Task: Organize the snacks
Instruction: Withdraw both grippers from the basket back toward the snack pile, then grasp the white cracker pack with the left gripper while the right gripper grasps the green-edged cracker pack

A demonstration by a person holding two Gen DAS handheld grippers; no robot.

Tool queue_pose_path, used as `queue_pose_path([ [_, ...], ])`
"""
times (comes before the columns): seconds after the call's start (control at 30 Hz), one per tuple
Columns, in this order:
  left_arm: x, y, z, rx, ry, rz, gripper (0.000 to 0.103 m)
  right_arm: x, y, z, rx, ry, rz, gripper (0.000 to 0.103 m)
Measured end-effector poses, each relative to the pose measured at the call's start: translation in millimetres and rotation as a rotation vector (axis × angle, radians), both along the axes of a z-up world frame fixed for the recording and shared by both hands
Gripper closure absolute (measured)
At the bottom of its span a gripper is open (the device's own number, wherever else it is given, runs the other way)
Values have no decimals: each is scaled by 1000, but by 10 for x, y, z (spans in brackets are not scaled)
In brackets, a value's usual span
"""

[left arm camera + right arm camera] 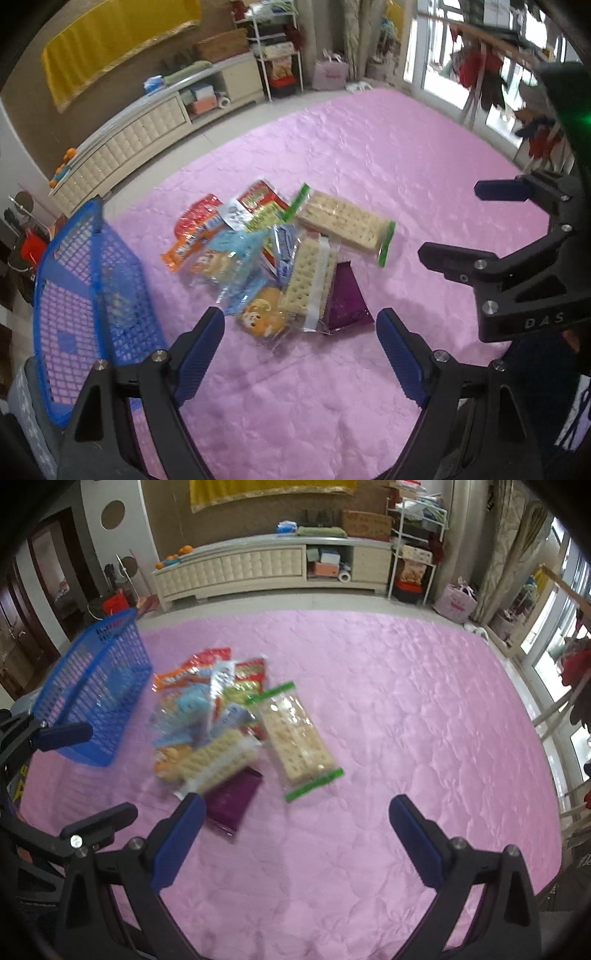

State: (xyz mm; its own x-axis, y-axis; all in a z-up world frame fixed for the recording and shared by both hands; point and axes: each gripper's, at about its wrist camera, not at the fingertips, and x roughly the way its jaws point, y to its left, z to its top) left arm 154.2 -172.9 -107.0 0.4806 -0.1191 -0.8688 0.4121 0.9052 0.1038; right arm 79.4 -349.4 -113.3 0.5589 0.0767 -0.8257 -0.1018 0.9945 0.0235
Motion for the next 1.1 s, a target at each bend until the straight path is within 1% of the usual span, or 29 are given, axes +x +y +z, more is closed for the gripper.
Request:
queue_pose_path([
  [0.23, 301, -170, -440, 64, 86, -24, 20, 154, -137, -330, -7, 64, -18, 2],
  [0.4, 512, -281, -696, 124, 123, -32, 20, 241, -290, -458, 1, 81, -46, 2],
  [0.53, 663, -341, -816, 123, 150, -34, 21, 285, -388, -525, 14, 95, -59, 2],
  [0.63, 693, -417, -871, 169, 137, -63, 30, 299, -439, -555, 26, 105, -62, 2],
  [0.7, 706, -439, -930, 196, 145, -69, 49, 309, -446, -565, 21, 109, -63, 2],
  [0.73, 720, -424, -963, 180, 165, -66, 49, 308, -453, -565, 20, 110, -62, 2],
  [0.8, 734, -394, -951, 155, 171, -53, 53, 309, -454, -562, 20, 112, -63, 2],
  [0.93, 695, -387, -954, 154, 165, -60, 54, 300, -448, -535, 16, 118, -62, 2],
  [1.03, 647, -363, -946, 156, 162, -63, 61, 289, -419, -502, 7, 119, -54, 2],
  [1.1, 642, -323, -930, 134, 163, -50, 63, 283, -404, -476, 1, 120, -52, 2],
])
